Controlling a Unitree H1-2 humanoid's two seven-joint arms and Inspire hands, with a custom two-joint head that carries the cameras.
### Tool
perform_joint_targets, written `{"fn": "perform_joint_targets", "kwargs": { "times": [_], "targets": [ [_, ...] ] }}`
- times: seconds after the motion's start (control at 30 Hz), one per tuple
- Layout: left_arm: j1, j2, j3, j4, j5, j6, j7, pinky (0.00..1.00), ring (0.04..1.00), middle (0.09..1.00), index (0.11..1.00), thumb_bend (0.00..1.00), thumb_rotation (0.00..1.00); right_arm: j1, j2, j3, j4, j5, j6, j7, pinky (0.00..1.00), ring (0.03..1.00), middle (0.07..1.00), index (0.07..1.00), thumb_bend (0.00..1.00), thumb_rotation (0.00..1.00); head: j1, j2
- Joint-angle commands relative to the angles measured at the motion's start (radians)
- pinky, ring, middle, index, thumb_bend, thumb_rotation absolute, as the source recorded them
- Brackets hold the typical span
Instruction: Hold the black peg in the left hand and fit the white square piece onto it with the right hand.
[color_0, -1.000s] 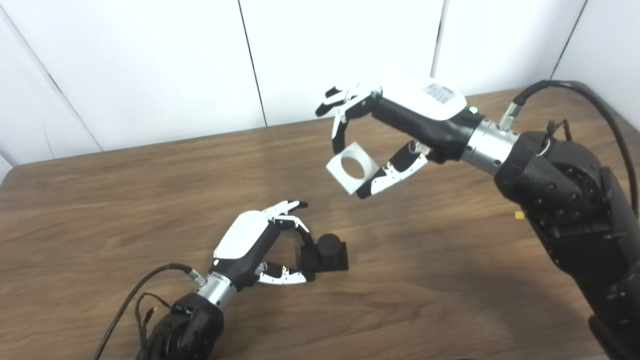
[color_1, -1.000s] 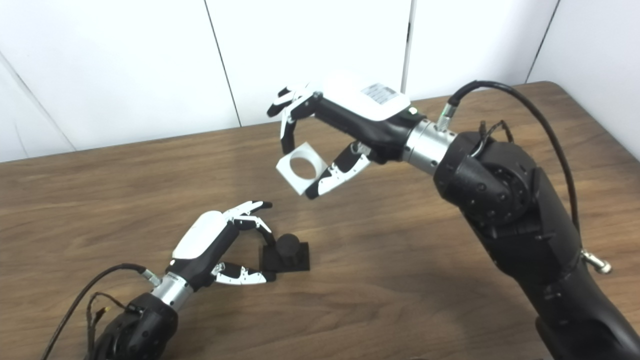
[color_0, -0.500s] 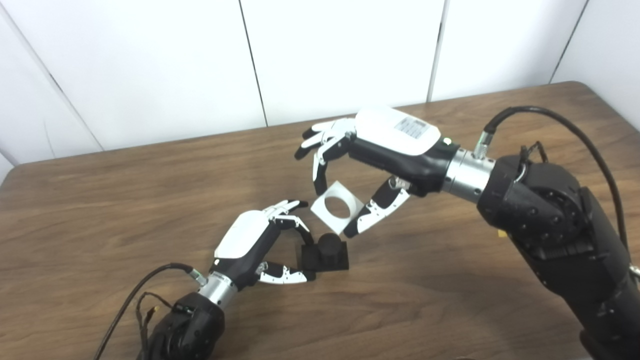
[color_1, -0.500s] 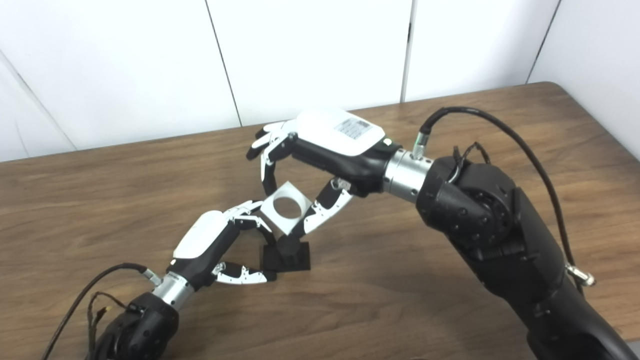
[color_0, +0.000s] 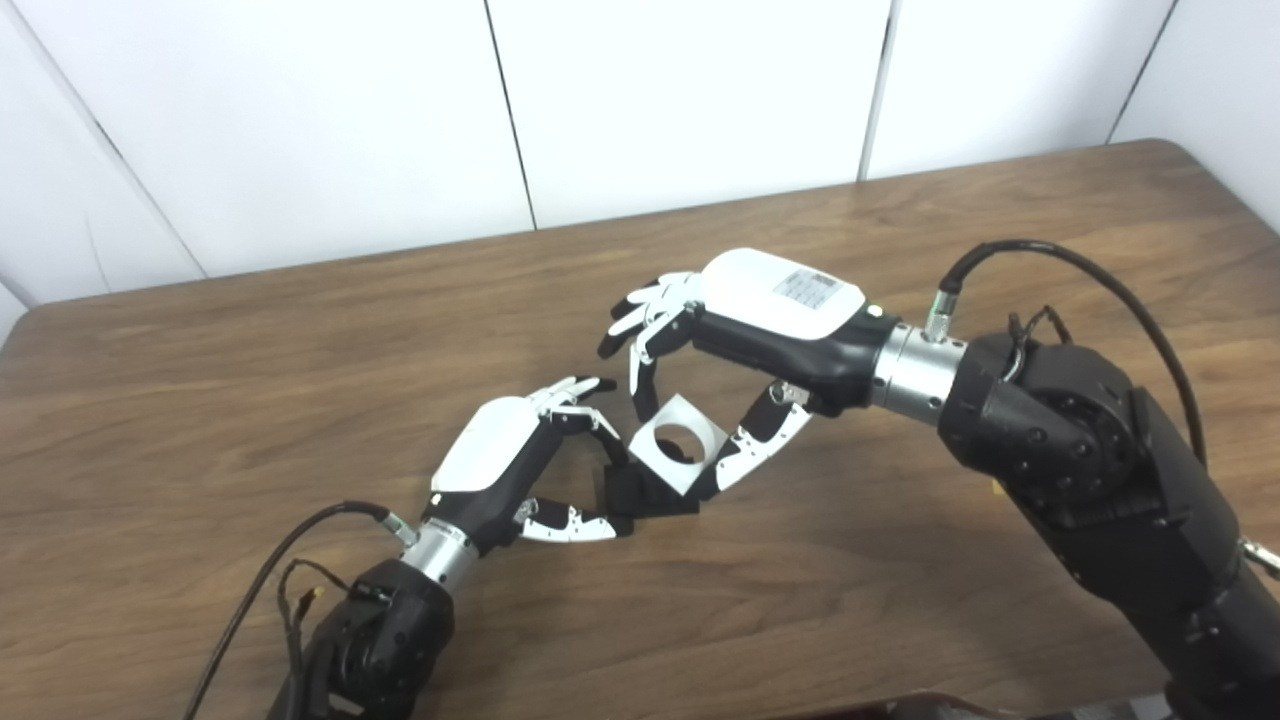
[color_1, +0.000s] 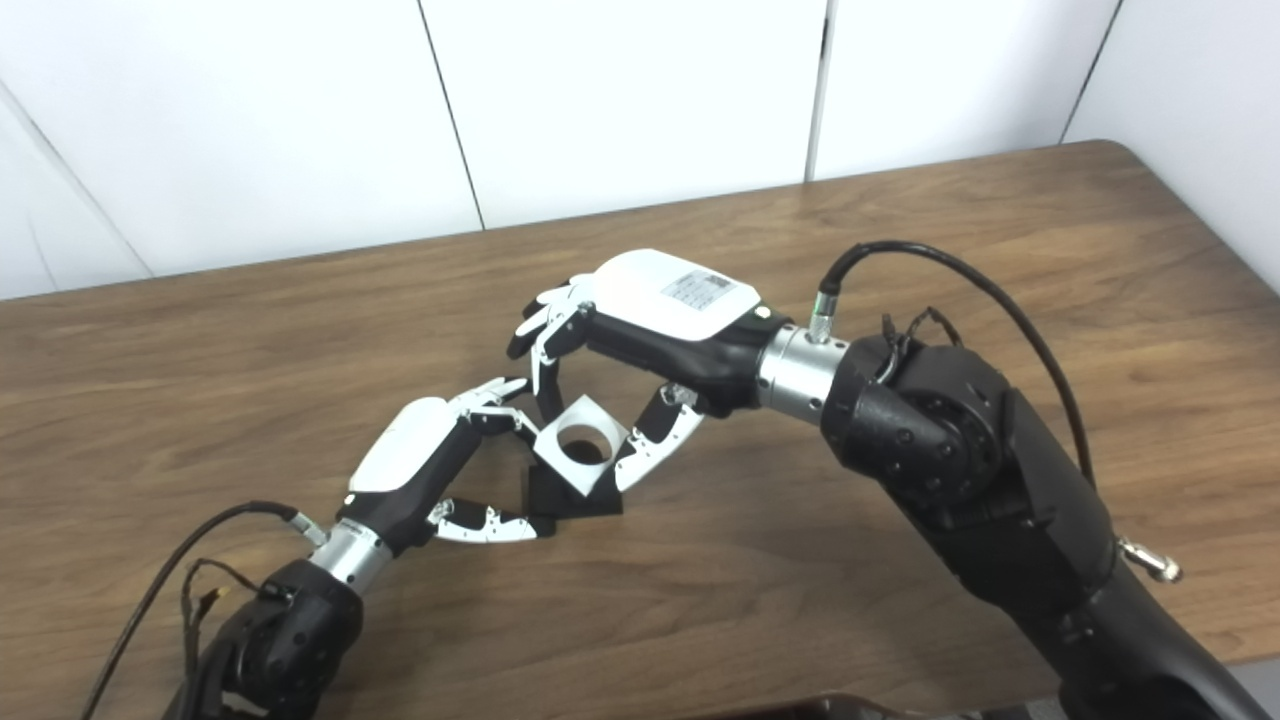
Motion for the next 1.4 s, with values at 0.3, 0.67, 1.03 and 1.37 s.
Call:
{"fn": "perform_joint_targets", "kwargs": {
  "times": [0.3,0.67,1.03,1.37],
  "targets": [
    [-0.015,0.007,-0.007,0.003,0.049,0.019,0.006,0.91,0.933,0.911,0.489,0.52,0.08,-0.051,0.019,-0.017,0.052,-0.002,-0.029,-0.026,0.91,0.904,0.815,0.481,0.52,0.14,0.006,0.004],
    [-0.015,0.004,-0.011,0.002,0.052,0.024,0.001,0.91,0.933,0.914,0.49,0.52,0.07,-0.075,0.041,-0.024,0.112,-0.009,-0.065,-0.064,0.85,0.896,0.811,0.479,0.52,0.14,0.014,0.003],
    [-0.014,0.0,-0.014,-0.007,0.057,0.036,-0.004,0.91,0.933,0.914,0.489,0.52,0.08,-0.066,0.063,-0.027,0.123,-0.016,-0.05,-0.061,0.86,0.898,0.813,0.479,0.52,0.14,0.02,0.007],
    [-0.015,0.002,-0.012,-0.001,0.054,0.03,0.001,0.9,0.932,0.913,0.49,0.52,0.08,-0.033,0.068,-0.008,0.14,-0.028,-0.065,-0.062,0.86,0.893,0.812,0.48,0.52,0.14,0.027,0.008]
  ]
}}
